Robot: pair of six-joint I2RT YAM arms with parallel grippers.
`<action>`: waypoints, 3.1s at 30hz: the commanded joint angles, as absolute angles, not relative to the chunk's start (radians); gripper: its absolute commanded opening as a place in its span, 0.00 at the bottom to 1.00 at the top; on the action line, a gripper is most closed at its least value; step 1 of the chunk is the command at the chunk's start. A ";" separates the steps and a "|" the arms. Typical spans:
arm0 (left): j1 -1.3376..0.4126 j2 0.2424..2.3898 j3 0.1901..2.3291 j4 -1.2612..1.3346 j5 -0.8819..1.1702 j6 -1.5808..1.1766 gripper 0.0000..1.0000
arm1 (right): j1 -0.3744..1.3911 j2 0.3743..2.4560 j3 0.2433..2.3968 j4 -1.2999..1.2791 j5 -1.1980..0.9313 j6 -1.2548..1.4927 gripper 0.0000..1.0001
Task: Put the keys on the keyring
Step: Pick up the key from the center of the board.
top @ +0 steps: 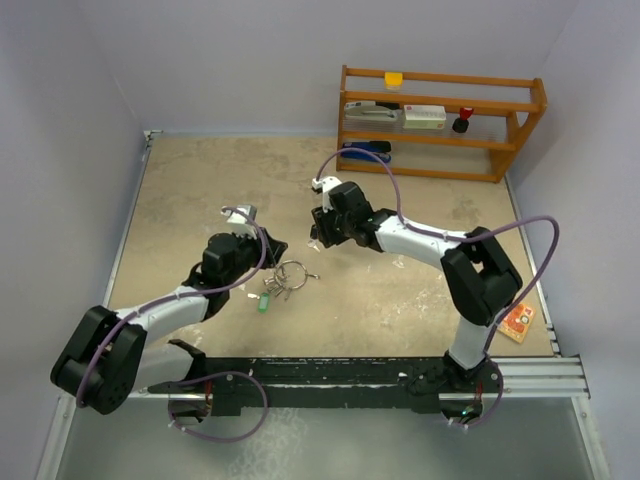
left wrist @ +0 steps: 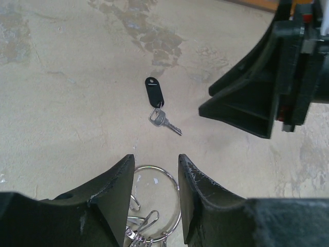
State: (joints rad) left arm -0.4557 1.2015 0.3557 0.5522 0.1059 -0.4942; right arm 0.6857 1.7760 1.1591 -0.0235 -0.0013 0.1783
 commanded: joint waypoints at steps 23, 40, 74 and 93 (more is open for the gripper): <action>-0.465 1.047 0.281 0.618 0.027 -0.512 0.36 | 0.848 1.995 1.423 -0.175 0.410 0.651 0.46; -0.466 1.055 0.277 0.624 0.029 -0.502 0.36 | 0.847 2.061 1.455 -0.156 0.423 0.660 0.41; -0.465 1.069 0.262 0.638 0.025 -0.501 0.36 | 0.813 2.061 1.417 -0.132 0.514 0.628 0.19; -0.465 1.069 0.262 0.638 0.022 -0.499 0.36 | 0.810 1.936 1.327 -0.015 0.414 0.425 0.33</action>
